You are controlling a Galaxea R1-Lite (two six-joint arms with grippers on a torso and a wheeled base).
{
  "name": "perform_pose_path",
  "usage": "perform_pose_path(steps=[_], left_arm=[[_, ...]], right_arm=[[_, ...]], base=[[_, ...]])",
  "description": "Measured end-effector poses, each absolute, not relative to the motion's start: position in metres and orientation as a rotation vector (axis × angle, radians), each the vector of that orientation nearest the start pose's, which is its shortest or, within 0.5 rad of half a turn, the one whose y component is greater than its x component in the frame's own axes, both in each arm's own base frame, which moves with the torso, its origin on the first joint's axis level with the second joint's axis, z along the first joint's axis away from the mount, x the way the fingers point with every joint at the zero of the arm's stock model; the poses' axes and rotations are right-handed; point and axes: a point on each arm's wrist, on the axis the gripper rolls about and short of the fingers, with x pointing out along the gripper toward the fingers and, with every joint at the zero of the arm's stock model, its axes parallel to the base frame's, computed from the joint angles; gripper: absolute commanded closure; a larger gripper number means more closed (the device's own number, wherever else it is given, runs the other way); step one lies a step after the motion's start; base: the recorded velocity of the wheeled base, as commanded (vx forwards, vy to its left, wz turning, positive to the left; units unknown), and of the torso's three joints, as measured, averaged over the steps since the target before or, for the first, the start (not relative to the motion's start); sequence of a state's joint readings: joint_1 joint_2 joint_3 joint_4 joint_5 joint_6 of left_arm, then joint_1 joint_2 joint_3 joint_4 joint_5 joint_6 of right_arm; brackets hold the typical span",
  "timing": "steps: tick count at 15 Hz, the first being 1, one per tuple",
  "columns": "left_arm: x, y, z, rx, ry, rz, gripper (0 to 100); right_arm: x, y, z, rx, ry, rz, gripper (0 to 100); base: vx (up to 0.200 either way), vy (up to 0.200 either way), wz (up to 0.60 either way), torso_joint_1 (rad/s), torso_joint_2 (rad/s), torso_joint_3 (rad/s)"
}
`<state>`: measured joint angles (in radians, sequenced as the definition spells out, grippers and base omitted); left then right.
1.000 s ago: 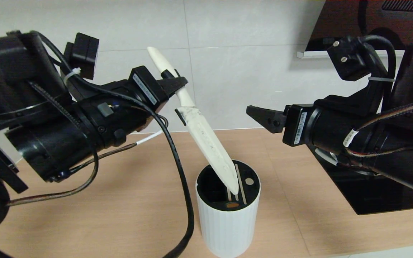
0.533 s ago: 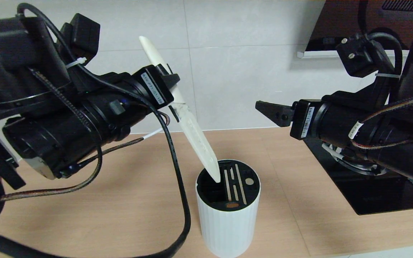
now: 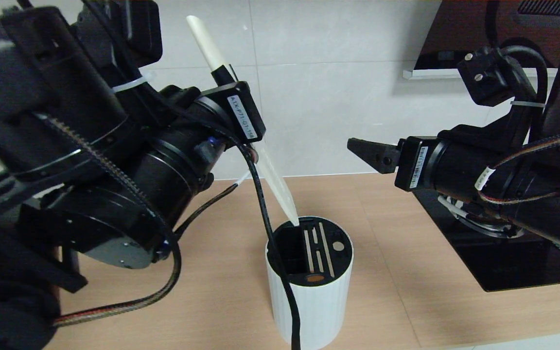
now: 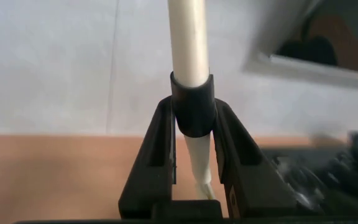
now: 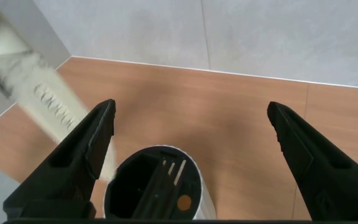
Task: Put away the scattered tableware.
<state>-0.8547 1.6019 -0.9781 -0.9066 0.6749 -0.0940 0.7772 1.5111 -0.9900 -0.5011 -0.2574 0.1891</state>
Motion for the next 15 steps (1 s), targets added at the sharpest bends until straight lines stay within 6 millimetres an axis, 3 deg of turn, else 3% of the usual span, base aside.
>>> perform_pose_path(steps=[5, 15], left_arm=[[0.197, -0.231, 0.25, -0.148, -0.22, -0.159, 100], [0.192, -0.238, 0.234, -0.111, -0.181, -0.193, 100]], right_arm=[[0.2, 0.185, 0.277, 0.176, 0.062, 0.506, 0], [0.2, 0.184, 0.278, 0.178, 0.06, 0.516, 0]], base=[[0.0, 0.0, 0.0, 0.0, 0.0, 0.0], [0.0, 0.0, 0.0, 0.0, 0.0, 0.0]])
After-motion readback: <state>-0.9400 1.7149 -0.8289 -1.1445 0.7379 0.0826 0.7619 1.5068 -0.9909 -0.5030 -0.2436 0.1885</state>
